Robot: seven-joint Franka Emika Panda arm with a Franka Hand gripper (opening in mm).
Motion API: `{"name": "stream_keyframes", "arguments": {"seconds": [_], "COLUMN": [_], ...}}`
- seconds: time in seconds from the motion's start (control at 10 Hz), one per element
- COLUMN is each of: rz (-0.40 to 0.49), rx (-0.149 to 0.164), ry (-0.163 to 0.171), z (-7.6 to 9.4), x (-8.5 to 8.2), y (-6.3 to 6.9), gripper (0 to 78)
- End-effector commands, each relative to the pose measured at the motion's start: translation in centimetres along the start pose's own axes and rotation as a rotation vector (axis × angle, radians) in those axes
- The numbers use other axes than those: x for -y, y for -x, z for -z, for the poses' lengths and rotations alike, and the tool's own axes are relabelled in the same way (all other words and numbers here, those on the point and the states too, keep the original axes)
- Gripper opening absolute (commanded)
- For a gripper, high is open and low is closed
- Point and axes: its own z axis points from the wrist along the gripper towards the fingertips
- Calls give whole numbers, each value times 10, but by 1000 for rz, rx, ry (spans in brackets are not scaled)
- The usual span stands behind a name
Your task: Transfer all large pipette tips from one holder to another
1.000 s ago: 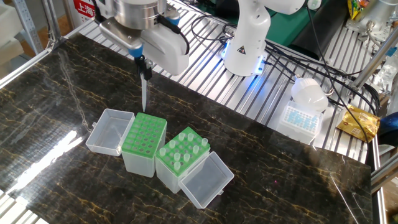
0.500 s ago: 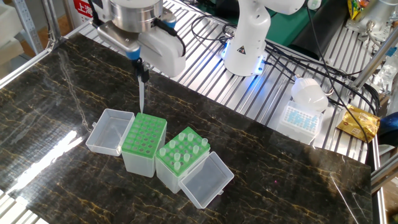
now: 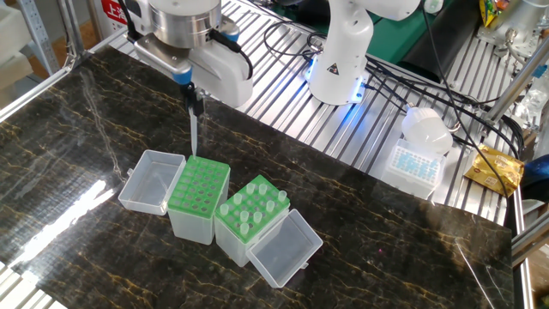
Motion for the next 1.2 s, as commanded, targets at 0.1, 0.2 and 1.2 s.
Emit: {"name": "stream_keyframes", "arguments": {"seconds": [0.1, 0.2, 1.2], "rz": [5, 12, 27], "rx": [8, 10, 20], "ry": [2, 3, 17], "z": [-3, -6, -19], "x": [2, 5, 15], "y": [-3, -3, -6], "gripper": [12, 12, 12]}}
